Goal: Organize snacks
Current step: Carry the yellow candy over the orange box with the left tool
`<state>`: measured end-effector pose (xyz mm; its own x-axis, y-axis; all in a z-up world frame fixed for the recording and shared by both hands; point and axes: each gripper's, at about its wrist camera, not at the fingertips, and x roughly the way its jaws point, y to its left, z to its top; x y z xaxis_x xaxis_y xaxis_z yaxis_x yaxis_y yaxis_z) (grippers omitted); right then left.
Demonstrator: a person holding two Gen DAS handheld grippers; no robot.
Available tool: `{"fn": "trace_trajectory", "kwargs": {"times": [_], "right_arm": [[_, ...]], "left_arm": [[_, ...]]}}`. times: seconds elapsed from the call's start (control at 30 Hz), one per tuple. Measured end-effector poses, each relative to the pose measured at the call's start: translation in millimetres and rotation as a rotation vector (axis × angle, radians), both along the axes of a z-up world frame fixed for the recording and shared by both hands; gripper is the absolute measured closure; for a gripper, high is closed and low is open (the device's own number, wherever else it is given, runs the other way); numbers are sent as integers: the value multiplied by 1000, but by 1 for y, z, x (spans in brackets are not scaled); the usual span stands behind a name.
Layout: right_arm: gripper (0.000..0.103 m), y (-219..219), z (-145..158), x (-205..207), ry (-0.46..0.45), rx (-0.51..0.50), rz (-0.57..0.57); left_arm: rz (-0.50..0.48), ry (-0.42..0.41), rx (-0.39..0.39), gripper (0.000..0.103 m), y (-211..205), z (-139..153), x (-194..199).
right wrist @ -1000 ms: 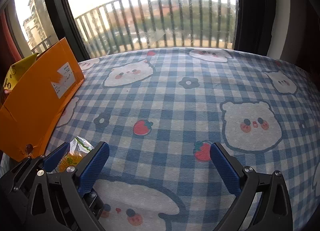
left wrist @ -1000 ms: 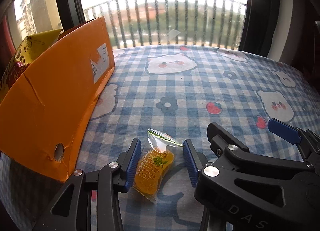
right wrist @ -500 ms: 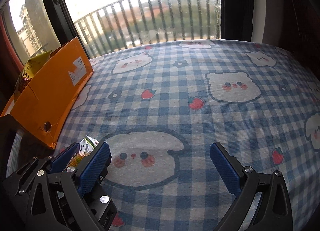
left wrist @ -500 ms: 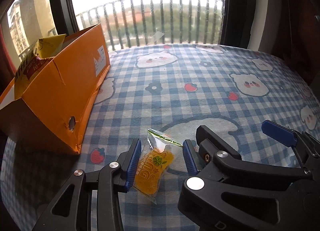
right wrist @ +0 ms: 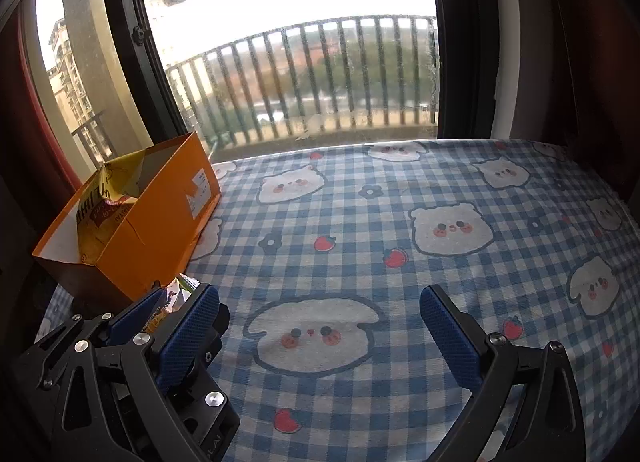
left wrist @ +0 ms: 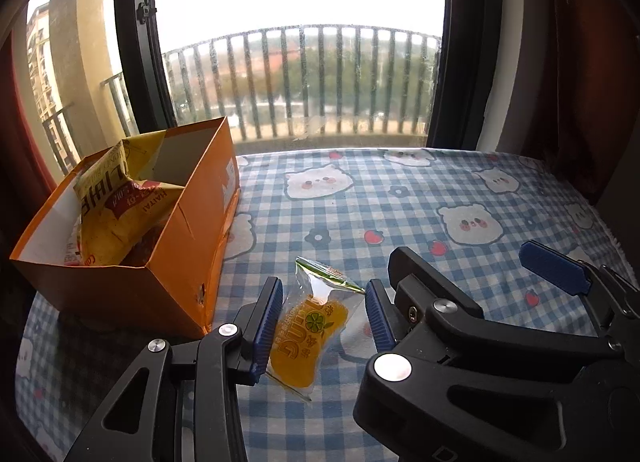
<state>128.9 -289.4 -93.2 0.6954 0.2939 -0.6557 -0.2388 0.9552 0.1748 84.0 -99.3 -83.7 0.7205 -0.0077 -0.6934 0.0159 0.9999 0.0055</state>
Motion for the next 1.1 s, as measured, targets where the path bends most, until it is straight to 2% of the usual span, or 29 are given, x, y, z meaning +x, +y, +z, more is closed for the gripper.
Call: {"fn": "trace_trajectory", "kwargs": {"times": [0.4,0.8,1.1], "right_arm": [[1,34,59,-8,-94,8,41],[1,83,90,-9,-164,2,86],[1,135,100,-4,-193,15,144]], "left_arm": [[46,-110,5,59,39,52,-4],[102,-172,3,59,92,74,1],[164,-203,-37,59,149,79,6]]}}
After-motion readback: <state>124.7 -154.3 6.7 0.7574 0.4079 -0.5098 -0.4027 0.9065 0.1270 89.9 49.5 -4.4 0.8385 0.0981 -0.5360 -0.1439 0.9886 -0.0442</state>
